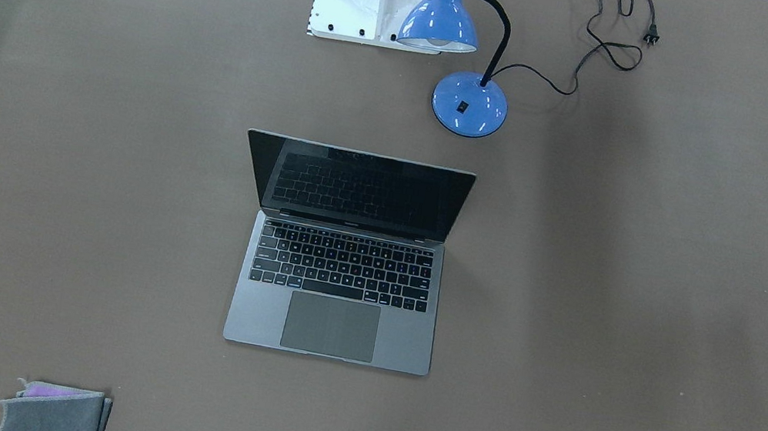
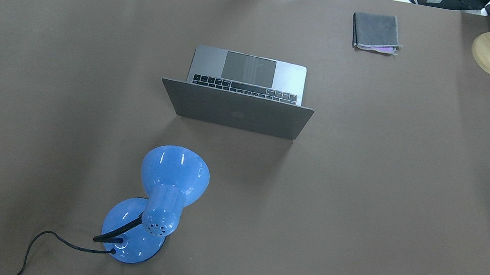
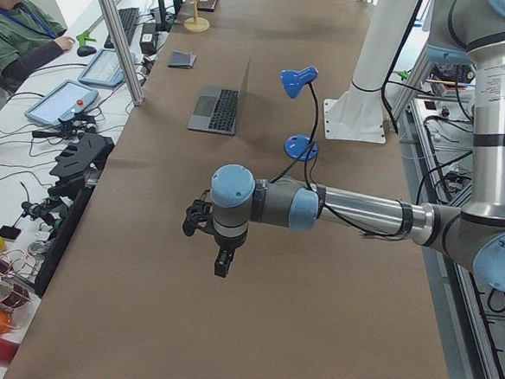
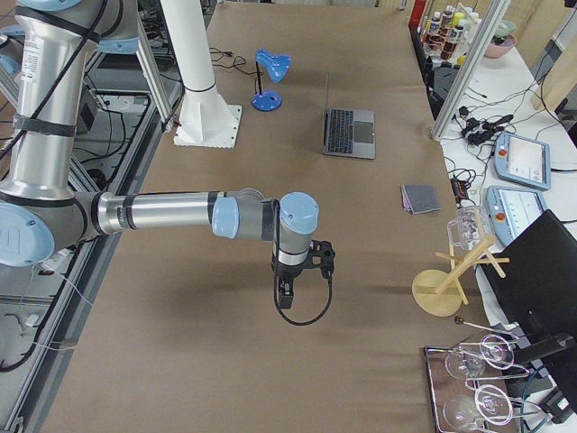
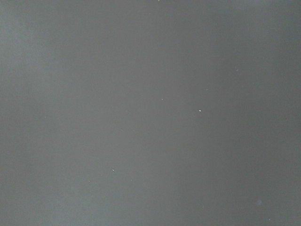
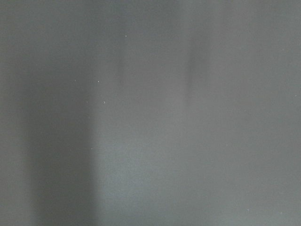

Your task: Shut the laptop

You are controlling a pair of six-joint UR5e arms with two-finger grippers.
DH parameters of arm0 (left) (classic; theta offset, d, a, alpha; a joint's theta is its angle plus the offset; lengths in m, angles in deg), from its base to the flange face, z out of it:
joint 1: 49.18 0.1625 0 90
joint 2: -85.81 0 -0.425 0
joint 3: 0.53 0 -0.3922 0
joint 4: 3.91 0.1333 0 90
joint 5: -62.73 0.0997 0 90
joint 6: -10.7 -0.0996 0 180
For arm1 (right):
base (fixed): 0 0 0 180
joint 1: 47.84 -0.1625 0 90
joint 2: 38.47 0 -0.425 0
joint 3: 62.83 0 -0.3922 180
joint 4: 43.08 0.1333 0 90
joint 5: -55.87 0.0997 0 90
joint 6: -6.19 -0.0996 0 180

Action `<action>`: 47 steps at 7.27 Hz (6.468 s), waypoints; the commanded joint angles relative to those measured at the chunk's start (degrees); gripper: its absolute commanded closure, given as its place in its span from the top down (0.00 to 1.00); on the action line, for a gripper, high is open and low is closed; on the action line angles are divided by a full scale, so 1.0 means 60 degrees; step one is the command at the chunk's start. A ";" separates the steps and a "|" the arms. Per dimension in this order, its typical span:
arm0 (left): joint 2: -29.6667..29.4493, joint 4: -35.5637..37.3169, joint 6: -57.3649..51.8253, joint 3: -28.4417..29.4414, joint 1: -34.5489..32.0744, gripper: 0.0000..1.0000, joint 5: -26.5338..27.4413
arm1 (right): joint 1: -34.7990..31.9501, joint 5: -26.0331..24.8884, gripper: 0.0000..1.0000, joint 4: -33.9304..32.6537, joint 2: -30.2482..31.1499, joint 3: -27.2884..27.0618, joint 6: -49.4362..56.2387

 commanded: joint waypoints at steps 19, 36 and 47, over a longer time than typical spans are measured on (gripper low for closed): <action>-0.2539 -0.7994 0.9611 0.0590 0.3173 0.97 -0.1802 | 0.2660 0.1157 0.97 0.7887 -0.1230 -0.0279 -0.8390; -0.5235 -1.0372 1.6055 0.1481 0.8057 0.00 0.1230 | 0.8541 -0.4102 0.00 0.7866 -0.5433 -0.0531 -1.6494; -0.6742 -1.0342 1.5454 0.3660 0.7105 0.00 0.1582 | 0.7736 -0.4088 0.00 0.7910 -0.6164 0.0874 -1.6304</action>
